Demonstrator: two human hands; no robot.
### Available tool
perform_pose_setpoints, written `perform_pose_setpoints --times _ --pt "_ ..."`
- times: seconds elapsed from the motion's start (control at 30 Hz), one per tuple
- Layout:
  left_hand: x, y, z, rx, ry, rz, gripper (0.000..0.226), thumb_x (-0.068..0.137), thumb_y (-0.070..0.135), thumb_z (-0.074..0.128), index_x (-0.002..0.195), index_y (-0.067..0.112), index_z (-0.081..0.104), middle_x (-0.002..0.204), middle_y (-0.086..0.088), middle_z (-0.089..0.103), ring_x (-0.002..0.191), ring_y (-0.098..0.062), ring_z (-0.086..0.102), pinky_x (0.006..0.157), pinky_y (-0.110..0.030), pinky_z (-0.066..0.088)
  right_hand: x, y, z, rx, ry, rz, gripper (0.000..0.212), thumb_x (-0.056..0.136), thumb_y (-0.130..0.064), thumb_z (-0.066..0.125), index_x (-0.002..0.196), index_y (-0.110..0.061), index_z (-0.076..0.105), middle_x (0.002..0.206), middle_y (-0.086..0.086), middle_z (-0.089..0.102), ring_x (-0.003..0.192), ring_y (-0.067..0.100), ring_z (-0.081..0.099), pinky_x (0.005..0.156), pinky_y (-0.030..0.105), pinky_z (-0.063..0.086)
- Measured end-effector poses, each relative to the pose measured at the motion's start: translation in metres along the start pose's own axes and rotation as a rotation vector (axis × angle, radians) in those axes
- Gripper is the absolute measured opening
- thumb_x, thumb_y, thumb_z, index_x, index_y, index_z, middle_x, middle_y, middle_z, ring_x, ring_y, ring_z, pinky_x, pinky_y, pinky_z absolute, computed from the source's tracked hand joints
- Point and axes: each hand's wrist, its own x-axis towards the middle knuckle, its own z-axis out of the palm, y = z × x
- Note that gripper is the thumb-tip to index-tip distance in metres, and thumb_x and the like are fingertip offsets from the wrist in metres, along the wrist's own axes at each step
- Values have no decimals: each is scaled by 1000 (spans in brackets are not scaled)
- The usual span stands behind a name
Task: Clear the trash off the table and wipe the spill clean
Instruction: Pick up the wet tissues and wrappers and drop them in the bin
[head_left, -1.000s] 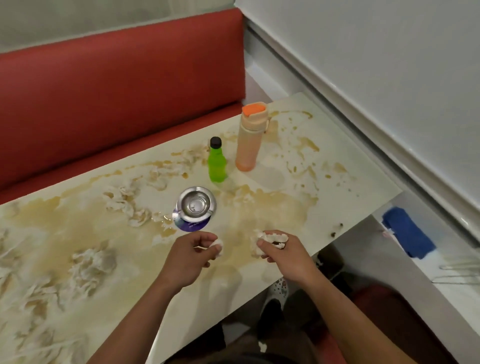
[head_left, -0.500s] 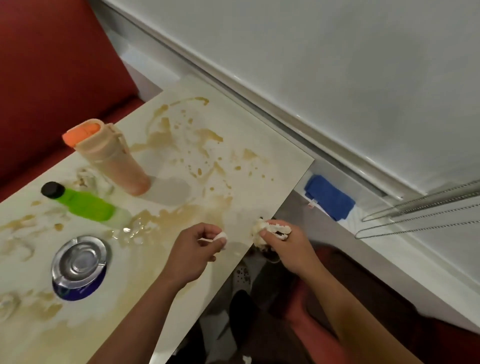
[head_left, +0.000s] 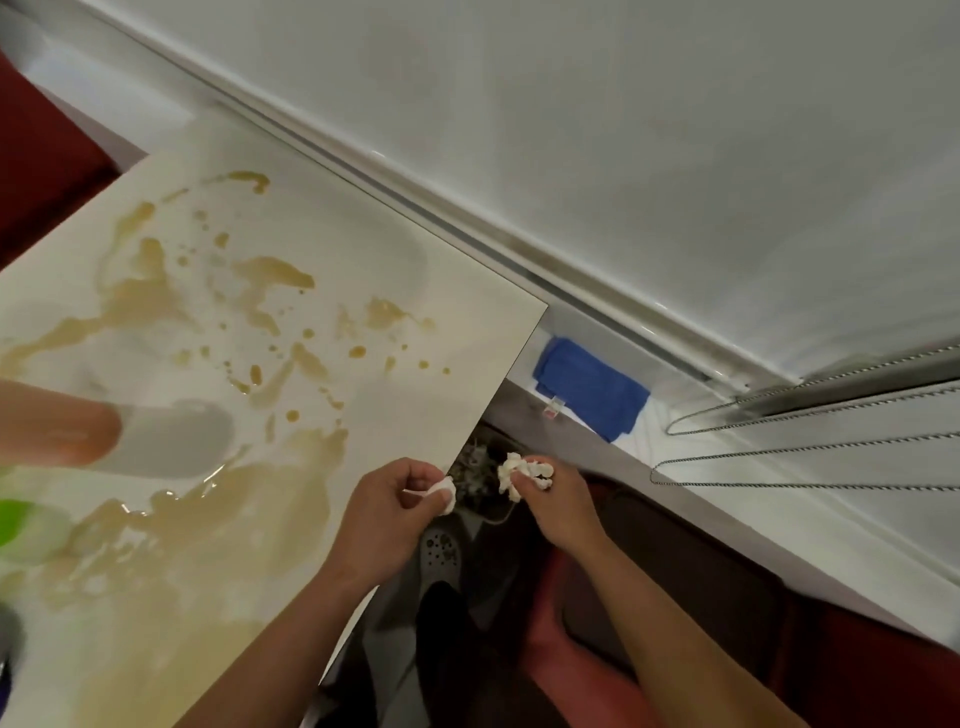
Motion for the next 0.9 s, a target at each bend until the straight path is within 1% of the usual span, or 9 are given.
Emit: perform_pose_setpoints --times 0.07,0.17,0.27,0.4,0.5,0.6,0.73,0.8,0.9 --pt "7 1 6 8 4 6 10 86 14 79 85 22 73 77 14 72 68 -10 71 65 -17 48 21 16 8 -50 4 14 20 95 -36 68 106 -21 74 93 -8 75 83 -1 66 68 15 44" --pt "18 1 11 8 0 8 9 86 15 79 85 22 73 79 10 74 72 -16 73 70 -23 51 50 36 21 -60 28 59 24 94 -30 71 111 -13 74 100 1 76 91 15 70 78 25 51" --pt "27 2 14 -7 10 6 8 86 15 79 84 21 74 81 5 75 72 -15 72 72 -22 52 75 52 34 -99 12 129 29 95 -29 72 116 -10 71 110 8 74 102 24 69 84 28 51" --pt "33 4 18 -27 30 11 9 86 12 79 84 20 76 80 5 76 72 -11 71 70 -14 50 100 76 46 -221 -109 161 53 94 -36 71 141 -18 55 130 6 68 118 27 65 98 33 49" --pt "36 4 20 -25 31 16 7 86 13 79 85 20 76 82 4 77 73 -15 71 70 -15 50 107 86 50 -261 -175 161 62 92 -36 72 148 -27 47 134 2 65 121 25 63 102 36 50" --pt "36 5 23 -36 26 1 7 87 13 78 87 19 76 83 4 77 74 -15 72 71 -17 51 92 61 36 -198 -180 114 47 93 -29 71 138 -26 57 127 -1 69 116 20 66 100 34 53" --pt "37 7 28 -14 16 -11 14 87 10 77 93 23 76 88 14 76 78 -8 72 72 -15 51 34 -13 5 119 -167 -15 30 98 -28 68 128 -28 66 113 -11 70 101 0 67 92 20 55" --pt "39 10 31 -14 14 1 16 87 9 77 95 23 76 85 15 76 78 -7 72 72 -15 52 3 -41 -7 221 -186 -96 26 98 -30 67 124 -30 70 111 -11 72 103 2 68 91 21 55" --pt "39 16 36 -69 6 -1 16 89 7 75 96 21 77 84 10 77 78 -10 73 69 -16 54 -25 -64 -14 304 -221 -173 25 99 -23 67 124 -28 70 112 -11 73 106 10 69 92 26 57"
